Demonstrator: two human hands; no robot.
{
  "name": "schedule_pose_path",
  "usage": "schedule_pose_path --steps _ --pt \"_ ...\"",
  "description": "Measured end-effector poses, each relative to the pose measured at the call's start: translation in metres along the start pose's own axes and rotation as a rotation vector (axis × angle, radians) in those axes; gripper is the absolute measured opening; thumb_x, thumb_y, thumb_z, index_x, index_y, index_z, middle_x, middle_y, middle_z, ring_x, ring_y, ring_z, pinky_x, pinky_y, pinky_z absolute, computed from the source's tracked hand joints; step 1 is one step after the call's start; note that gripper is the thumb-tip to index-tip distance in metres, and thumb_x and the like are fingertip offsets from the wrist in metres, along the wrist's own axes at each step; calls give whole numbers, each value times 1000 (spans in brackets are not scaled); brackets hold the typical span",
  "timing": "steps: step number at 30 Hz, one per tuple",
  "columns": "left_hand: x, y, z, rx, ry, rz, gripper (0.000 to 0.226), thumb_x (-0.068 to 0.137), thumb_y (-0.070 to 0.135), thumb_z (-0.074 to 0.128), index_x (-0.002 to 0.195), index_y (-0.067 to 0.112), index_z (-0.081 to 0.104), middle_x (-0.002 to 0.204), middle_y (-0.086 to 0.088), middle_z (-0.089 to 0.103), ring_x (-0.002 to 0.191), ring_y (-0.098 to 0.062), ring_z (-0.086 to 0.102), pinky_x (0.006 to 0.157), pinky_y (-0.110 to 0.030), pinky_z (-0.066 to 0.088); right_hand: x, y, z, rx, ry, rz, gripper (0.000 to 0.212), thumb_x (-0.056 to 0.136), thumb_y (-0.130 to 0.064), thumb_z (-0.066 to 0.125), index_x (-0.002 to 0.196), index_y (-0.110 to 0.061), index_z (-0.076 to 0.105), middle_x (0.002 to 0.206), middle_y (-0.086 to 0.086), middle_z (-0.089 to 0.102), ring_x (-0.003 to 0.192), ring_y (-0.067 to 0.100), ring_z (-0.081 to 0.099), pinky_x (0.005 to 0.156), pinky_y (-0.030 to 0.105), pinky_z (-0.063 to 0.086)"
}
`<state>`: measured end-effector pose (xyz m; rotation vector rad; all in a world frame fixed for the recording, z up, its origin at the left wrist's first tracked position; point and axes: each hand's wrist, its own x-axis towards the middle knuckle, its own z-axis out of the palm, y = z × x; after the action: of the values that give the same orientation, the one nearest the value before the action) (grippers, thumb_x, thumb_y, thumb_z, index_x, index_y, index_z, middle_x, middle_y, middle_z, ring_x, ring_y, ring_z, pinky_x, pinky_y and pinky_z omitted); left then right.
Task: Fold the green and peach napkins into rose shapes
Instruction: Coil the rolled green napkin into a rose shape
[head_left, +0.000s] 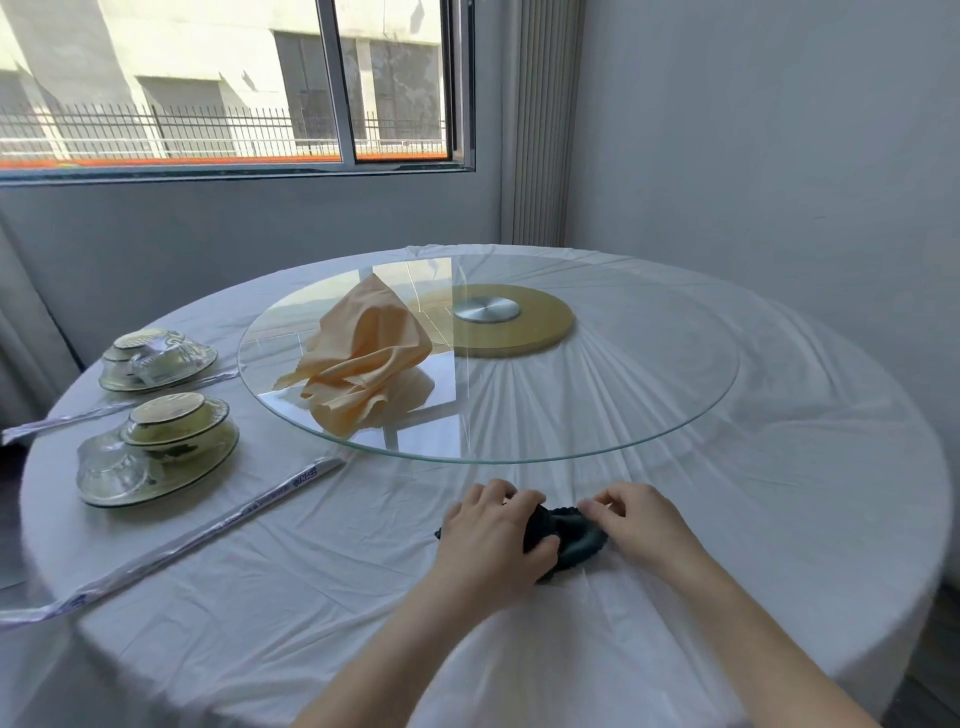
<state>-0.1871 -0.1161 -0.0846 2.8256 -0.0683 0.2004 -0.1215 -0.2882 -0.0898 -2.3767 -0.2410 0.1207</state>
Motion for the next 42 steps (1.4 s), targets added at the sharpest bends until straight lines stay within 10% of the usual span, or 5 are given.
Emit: schedule_pose_path --steps 8,17,21,38,42 --pt "20 -34 -37 -303 -150 -210 72 71 72 57 127 26 52 132 1 52 123 -18 46 103 -37 38 7 -10 2 101 -143 -33 19 83 -37 67 87 -18 68 82 -2 70 76 11 65 68 25 50" --pt "13 -37 -40 -541 -436 -224 57 65 69 64 93 19 60 88 -2 57 82 -19 55 71 -29 41 6 -25 6 211 -236 -78 42 84 -45 62 74 -5 68 59 -5 58 56 5 52 55 20 38" --pt "13 -35 -40 -522 -517 -234 55 69 68 63 82 15 59 73 -4 44 68 -20 40 54 -29 25 8 -24 2 306 -374 -71 18 81 -32 70 90 -16 66 90 1 72 84 9 67 75 21 53" --pt "-10 -48 -47 -978 -348 -335 38 78 47 69 91 12 63 86 -5 65 73 -15 63 57 -22 51 0 -44 15 666 -501 -28 51 70 -36 71 100 5 66 97 27 68 88 39 66 78 40 56" --pt "-21 -63 -57 -1203 -351 -379 58 70 45 73 108 2 63 110 -19 67 101 -32 65 90 -38 53 0 -60 22 737 -464 -3 46 74 -34 68 101 4 67 101 24 68 90 37 66 79 41 57"
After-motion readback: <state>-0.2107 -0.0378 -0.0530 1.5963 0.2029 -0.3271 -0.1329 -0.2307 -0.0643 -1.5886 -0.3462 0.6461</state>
